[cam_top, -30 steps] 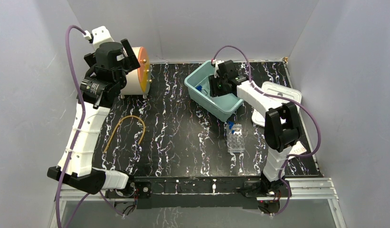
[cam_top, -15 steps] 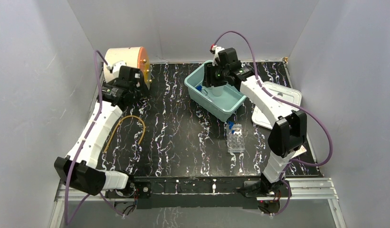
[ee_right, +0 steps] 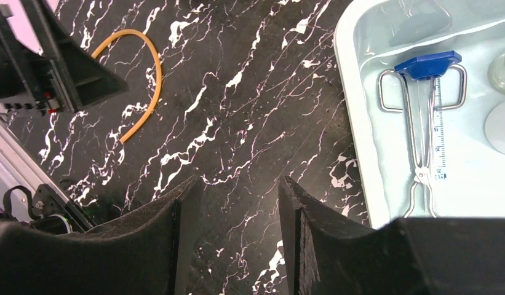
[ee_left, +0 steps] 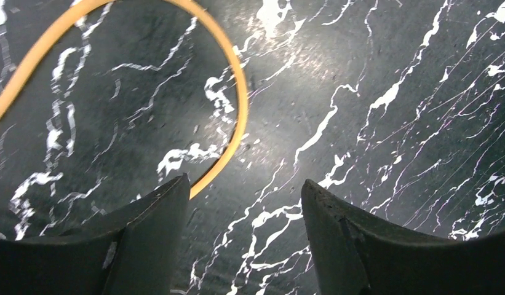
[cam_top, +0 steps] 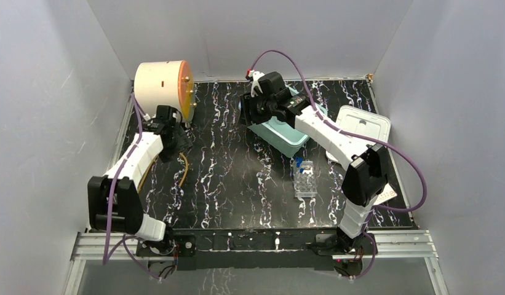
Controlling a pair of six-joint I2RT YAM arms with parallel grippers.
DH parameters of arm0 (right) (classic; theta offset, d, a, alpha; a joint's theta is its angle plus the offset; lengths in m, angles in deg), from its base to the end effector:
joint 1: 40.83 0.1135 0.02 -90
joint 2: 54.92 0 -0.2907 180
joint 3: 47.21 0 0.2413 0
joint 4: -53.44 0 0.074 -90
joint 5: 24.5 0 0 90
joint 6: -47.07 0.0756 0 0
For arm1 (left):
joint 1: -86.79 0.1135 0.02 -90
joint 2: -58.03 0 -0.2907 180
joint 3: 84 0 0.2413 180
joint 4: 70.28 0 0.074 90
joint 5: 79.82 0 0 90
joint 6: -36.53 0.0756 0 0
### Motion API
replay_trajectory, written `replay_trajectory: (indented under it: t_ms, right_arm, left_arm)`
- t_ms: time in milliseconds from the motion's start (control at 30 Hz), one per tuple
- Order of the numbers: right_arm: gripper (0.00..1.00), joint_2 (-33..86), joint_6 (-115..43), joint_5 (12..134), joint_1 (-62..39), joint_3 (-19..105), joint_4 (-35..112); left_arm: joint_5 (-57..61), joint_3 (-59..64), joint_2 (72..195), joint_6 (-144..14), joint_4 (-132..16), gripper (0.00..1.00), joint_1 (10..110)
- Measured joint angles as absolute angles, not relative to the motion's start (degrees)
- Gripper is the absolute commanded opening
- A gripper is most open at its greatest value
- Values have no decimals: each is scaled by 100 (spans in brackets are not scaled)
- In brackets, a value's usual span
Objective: Organize the chemistry lab equipment
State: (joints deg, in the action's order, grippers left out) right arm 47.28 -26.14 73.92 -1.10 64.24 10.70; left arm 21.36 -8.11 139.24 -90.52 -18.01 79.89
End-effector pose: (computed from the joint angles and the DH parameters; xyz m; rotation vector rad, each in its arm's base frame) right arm 0.3341 0.2921 0.3543 -0.5317 2.1754 0.7145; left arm 0.2949 -0.0209 0.2533 -0.7322 2.4399 -0.0458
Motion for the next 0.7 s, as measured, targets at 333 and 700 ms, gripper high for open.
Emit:
replay_trajectory:
  t_ms: [333,700]
  right_arm:
    - [57,4789,-2622,7405,-110,6413,1077]
    - [57,4789,-2738,7246,-18,6393,1081]
  left_arm:
    - [1806,-1486,14842,-9015,-2671,54,7992]
    - [1957,-1823,14890,-9015,-2804,31,7924]
